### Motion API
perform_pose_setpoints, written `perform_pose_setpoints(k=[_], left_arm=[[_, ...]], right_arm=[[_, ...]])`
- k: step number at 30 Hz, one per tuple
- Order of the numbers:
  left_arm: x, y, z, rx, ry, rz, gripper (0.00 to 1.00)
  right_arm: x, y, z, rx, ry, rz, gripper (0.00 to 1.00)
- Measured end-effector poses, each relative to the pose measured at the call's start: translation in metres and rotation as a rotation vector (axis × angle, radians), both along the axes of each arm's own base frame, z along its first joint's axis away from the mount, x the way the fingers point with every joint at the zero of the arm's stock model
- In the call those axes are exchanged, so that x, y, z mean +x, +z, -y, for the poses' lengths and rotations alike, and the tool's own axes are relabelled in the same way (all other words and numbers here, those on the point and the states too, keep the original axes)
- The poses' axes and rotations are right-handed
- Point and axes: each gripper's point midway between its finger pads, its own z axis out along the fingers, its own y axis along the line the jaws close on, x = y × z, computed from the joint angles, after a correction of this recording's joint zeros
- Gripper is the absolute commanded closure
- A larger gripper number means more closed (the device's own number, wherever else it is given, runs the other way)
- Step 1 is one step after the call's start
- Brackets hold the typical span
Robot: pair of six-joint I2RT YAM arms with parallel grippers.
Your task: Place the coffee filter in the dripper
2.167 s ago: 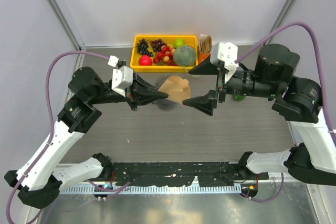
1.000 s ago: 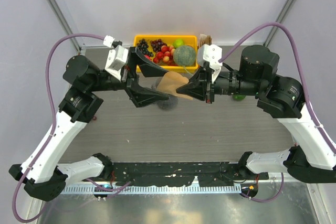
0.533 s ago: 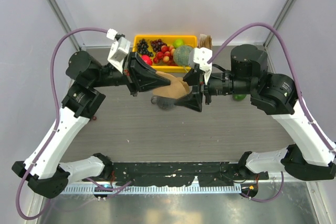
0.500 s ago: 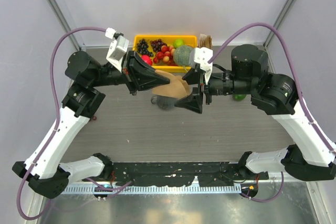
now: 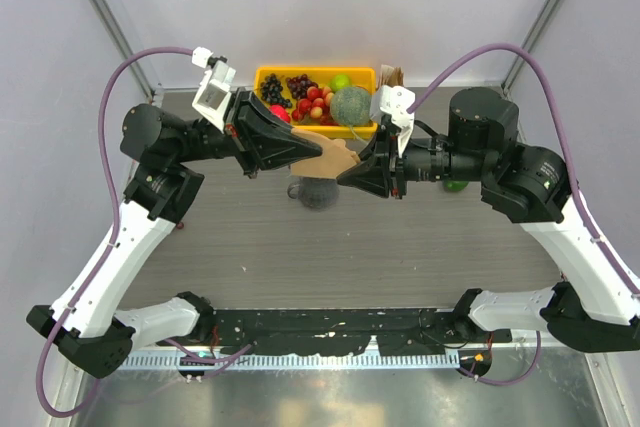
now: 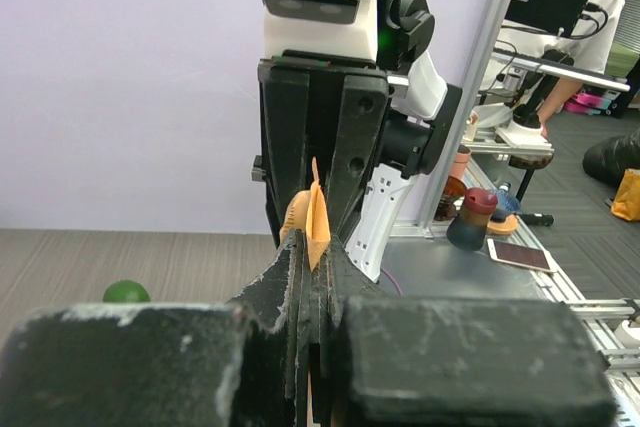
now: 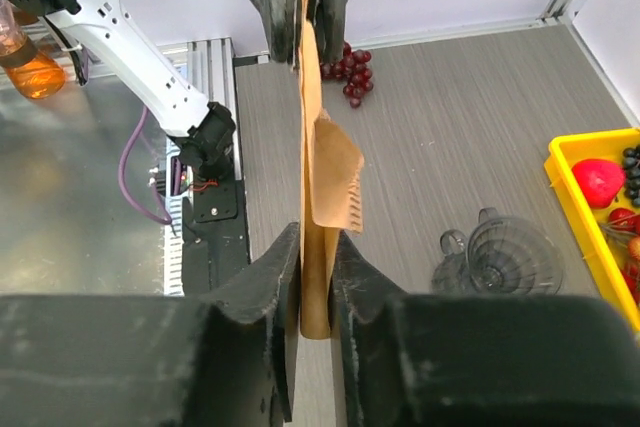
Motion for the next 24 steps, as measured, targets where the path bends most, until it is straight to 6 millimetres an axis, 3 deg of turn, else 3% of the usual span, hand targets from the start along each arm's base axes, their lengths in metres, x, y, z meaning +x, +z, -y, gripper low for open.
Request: perform_pose_setpoints(k=[4, 7, 10, 11, 15, 20, 24], left_arm=[[0.001, 0.001, -0.001, -0.002, 0.006, 0.003, 1.00], [0.004, 0.001, -0.002, -0.002, 0.014, 0.002, 1.00], [0.004, 0.000, -0.002, -0.002, 0.017, 0.001, 0.56], [0.005, 0.000, -0.002, 0.001, 0.019, 0.004, 0.48], [0.007, -0.006, -0.003, 0.039, 0.033, -0.002, 0.34], [0.001, -0.030, -0.006, 0.127, 0.031, 0.012, 0.25], [-0.001, -0.045, -0.008, 0.171, 0.024, 0.005, 0.30]], right_arm=[[0.000, -0.005, 0.001, -0.009, -0.002, -0.011, 0.95], [0.000, -0.005, 0.001, -0.007, 0.001, -0.010, 0.95], [-0.001, -0.005, 0.001, -0.006, 0.005, -0.010, 0.95], [-0.001, -0.004, 0.001, -0.005, 0.005, -0.010, 0.95], [-0.002, -0.003, 0.004, 0.000, 0.001, -0.008, 0.95], [-0.004, -0.001, 0.005, 0.008, 0.009, -0.016, 0.95], [-0.007, 0.000, 0.005, 0.011, 0.027, -0.019, 0.95]])
